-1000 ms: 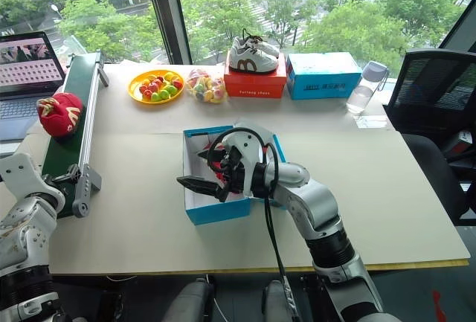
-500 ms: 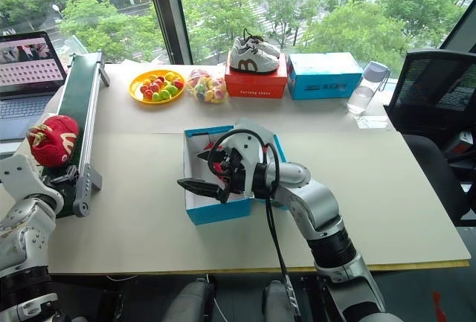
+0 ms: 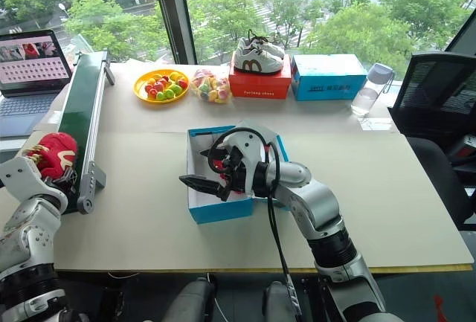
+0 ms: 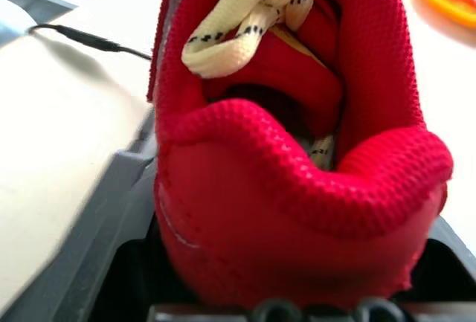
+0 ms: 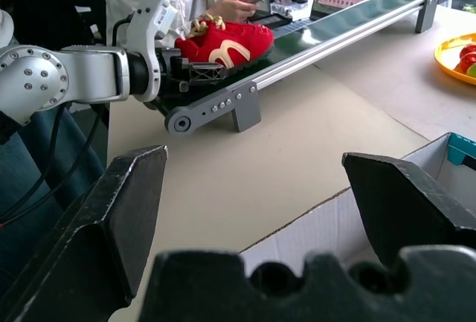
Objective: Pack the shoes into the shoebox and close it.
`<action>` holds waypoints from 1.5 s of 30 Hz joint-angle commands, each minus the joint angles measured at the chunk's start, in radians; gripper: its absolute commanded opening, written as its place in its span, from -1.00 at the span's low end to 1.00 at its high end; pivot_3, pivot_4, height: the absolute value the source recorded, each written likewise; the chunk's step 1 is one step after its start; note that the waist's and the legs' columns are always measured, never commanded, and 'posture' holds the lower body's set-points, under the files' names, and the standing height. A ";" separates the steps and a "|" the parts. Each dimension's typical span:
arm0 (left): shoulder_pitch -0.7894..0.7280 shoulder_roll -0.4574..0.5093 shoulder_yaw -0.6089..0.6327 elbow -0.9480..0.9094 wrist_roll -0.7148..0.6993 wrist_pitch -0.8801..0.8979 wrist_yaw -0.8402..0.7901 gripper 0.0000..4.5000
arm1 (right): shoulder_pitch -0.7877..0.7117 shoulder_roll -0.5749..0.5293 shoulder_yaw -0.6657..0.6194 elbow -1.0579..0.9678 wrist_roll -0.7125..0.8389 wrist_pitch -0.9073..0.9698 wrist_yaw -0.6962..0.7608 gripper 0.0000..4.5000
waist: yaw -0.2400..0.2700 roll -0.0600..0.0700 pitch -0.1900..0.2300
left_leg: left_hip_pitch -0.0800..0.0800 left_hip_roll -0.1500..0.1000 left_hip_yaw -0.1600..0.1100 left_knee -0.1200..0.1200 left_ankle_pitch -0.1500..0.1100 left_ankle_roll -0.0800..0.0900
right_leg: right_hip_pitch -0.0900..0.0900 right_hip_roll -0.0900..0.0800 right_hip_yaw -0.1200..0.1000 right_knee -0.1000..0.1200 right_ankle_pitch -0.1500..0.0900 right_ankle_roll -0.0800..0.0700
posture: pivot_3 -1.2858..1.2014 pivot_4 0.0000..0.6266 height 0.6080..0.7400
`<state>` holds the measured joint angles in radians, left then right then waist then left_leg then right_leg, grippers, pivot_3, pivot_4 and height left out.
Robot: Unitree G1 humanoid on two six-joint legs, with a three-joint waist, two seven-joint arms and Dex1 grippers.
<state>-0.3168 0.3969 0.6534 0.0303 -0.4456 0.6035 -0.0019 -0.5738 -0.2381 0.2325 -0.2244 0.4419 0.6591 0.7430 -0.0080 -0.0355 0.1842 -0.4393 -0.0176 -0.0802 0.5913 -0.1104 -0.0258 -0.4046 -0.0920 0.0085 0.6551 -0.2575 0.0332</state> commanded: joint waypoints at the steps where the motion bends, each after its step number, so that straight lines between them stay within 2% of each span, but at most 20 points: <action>1: -0.059 -0.033 -0.007 -0.151 -0.118 -0.112 -0.101 0.20 | -0.036 0.014 -0.032 0.003 -0.004 -0.032 -0.025 1.00 | -0.002 -0.001 0.000 | -0.001 0.000 0.000 0.000 0.000 0.000 | 0.000 0.000 0.000 -0.001 0.000 0.000 | 0.03 -0.52 0.95; 3: -0.064 -0.070 -0.048 -0.234 -0.198 -0.104 -0.159 0.20 | -0.050 0.035 -0.063 0.025 0.011 -0.001 -0.063 1.00 | -0.003 -0.001 0.000 | -0.001 0.000 0.000 0.000 0.000 0.000 | 0.000 0.000 0.000 -0.002 0.001 0.000 | 0.03 -0.52 0.95; 5: -0.039 -0.102 -0.142 -0.324 -0.255 -0.071 -0.228 0.20 | -0.084 0.089 -0.141 0.066 0.080 0.097 -0.141 1.00 | -0.006 -0.001 0.000 | -0.002 0.000 0.001 0.000 0.000 0.001 | 0.000 0.000 0.001 -0.003 0.002 0.000 | 0.03 -0.52 0.95; 7: -0.010 -0.130 -0.234 -0.366 -0.256 -0.047 -0.252 0.20 | -0.123 0.170 -0.245 0.109 0.186 0.230 -0.246 1.00 | -0.006 -0.001 0.000 | -0.002 0.000 0.001 0.000 0.001 0.001 | 0.000 0.000 0.002 -0.003 0.002 -0.001 | 0.03 -0.52 0.95; 11: 0.019 -0.161 -0.338 -0.384 -0.240 -0.042 -0.256 0.20 | -0.167 0.293 -0.401 0.140 0.347 0.401 -0.403 1.00 | -0.013 -0.001 0.000 | -0.001 0.000 0.002 0.000 0.001 0.001 | 0.000 0.001 0.003 0.000 0.002 -0.001 | 0.03 -0.52 0.95; 15: 0.022 -0.175 -0.393 -0.385 -0.237 -0.045 -0.255 0.20 | -0.202 0.361 -0.511 0.159 0.466 0.477 -0.534 1.00 | -0.013 0.000 0.000 | -0.001 0.001 0.002 0.000 0.001 0.002 | -0.001 0.002 0.003 0.001 0.002 -0.002 | 0.03 -0.52 0.95; 21: -0.005 -0.193 -0.443 -0.381 -0.258 -0.038 -0.273 0.20 | -0.213 0.354 -0.519 0.152 0.512 0.495 -0.605 1.00 | -0.011 0.000 0.000 | -0.001 0.000 0.002 0.000 0.001 0.002 | -0.001 0.002 0.003 0.000 0.002 -0.002 | 0.03 -0.52 0.95; 26: -0.029 -0.242 -0.506 -0.407 -0.291 -0.025 -0.281 0.20 | -0.199 0.346 -0.495 0.154 0.510 0.476 -0.625 1.00 | -0.011 0.000 0.000 | -0.001 0.000 0.002 0.000 0.001 0.002 | 0.000 0.002 0.003 0.000 0.002 -0.001 | 0.03 -0.52 0.95; 35: -0.005 -0.264 -0.562 -0.440 -0.302 -0.002 -0.287 0.20 | -0.210 0.348 -0.510 0.175 0.516 0.443 -0.645 1.00 | -0.016 0.000 0.000 | -0.001 0.000 0.002 0.000 0.001 0.002 | 0.000 0.002 0.003 0.000 0.002 -0.001 | 0.03 -0.52 0.95; 38: -0.001 -0.257 -0.565 -0.442 -0.301 0.003 -0.290 0.19 | -0.213 0.349 -0.516 0.175 0.523 0.435 -0.650 0.67 | -0.015 0.000 0.000 | -0.001 0.000 0.002 0.000 0.001 0.002 | 0.000 0.002 0.003 0.000 0.002 -0.001 | 0.03 -0.52 0.95; 45: -0.002 -0.248 -0.556 -0.442 -0.300 0.009 -0.290 0.19 | -0.213 0.346 -0.500 0.164 0.545 0.426 -0.651 -0.37 | -0.015 0.000 0.001 | -0.001 0.000 0.002 0.000 0.001 0.002 | 0.000 0.002 0.003 0.000 0.002 -0.001 | 0.03 -0.52 0.95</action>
<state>-0.3081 0.1503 0.1302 -0.3477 -0.7259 0.6138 -0.2649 -0.7462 0.0880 -0.2719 -0.0357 0.9661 1.1196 0.0966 -0.0226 -0.0353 0.1847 -0.4403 -0.0172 -0.0778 0.5915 -0.1094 -0.0238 -0.4049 -0.0902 0.0113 0.6547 -0.2559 0.0322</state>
